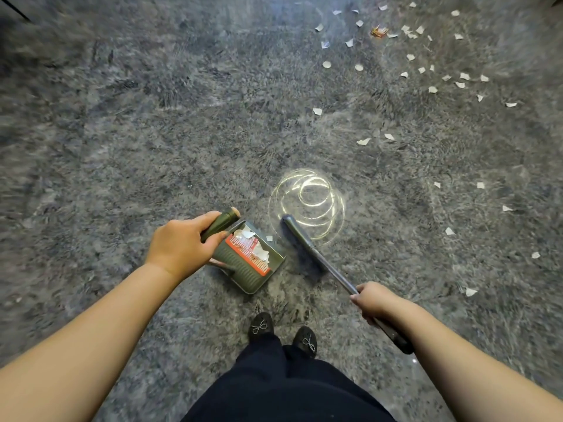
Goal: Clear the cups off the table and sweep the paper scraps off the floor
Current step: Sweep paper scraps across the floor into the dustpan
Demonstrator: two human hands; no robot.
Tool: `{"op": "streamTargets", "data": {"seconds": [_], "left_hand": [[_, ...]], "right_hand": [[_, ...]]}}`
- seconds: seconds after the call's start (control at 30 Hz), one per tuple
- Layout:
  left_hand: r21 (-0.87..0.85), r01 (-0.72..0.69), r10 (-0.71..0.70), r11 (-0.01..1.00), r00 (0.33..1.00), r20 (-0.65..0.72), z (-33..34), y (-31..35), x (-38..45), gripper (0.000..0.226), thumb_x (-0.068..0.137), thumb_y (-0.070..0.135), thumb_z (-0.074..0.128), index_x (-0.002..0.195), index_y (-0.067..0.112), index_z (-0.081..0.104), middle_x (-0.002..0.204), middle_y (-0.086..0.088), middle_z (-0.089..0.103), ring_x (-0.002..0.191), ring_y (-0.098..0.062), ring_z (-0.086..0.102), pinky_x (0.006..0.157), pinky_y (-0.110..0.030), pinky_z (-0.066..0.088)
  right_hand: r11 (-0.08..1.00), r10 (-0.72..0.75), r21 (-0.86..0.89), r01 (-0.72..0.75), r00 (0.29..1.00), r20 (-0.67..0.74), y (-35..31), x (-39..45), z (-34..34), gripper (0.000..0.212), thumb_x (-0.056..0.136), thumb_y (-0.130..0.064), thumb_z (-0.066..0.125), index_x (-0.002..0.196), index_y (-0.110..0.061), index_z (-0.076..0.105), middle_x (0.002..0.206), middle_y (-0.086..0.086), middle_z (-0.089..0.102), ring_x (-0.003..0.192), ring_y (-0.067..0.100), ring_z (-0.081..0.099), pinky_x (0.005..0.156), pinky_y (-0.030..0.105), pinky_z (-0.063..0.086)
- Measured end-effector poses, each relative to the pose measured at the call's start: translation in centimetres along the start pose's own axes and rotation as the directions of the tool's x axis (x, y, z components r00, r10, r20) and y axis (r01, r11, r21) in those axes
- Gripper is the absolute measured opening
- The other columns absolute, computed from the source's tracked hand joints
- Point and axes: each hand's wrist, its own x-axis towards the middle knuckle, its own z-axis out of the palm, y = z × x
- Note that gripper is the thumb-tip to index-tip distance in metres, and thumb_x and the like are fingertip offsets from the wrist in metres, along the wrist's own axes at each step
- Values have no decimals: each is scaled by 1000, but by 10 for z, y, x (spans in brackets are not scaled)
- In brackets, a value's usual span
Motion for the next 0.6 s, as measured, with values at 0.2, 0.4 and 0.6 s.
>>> {"op": "streamTargets", "data": {"seconds": [0.2,0.4,0.6], "left_hand": [[13,-9,9,1000,1000,-10,3,5,0,30,88,45,62,118,37,63,78,-1,71,74,-29,65,61,-31,46],[25,17,-17,1000,1000,-4,2,9,2,34,87,46,62,120,38,61,82,-3,72,78,-30,65,65,-33,48],[17,18,-18,1000,1000,-13,3,3,0,31,87,49,61,117,41,61,78,0,71,74,-29,64,62,-31,47]], "right_hand": [[963,-15,-268,27,999,46,-14,11,-4,26,87,-7,46,103,-3,66,66,7,60,54,23,57,53,29,48],[976,-112,-170,133,985,129,-19,-6,7,20,94,-15,50,109,-8,62,57,1,51,41,14,48,46,24,42],[990,-142,19,140,983,117,-1,-22,3,30,97,-16,49,125,-9,56,53,3,45,34,14,42,37,21,37]]}}
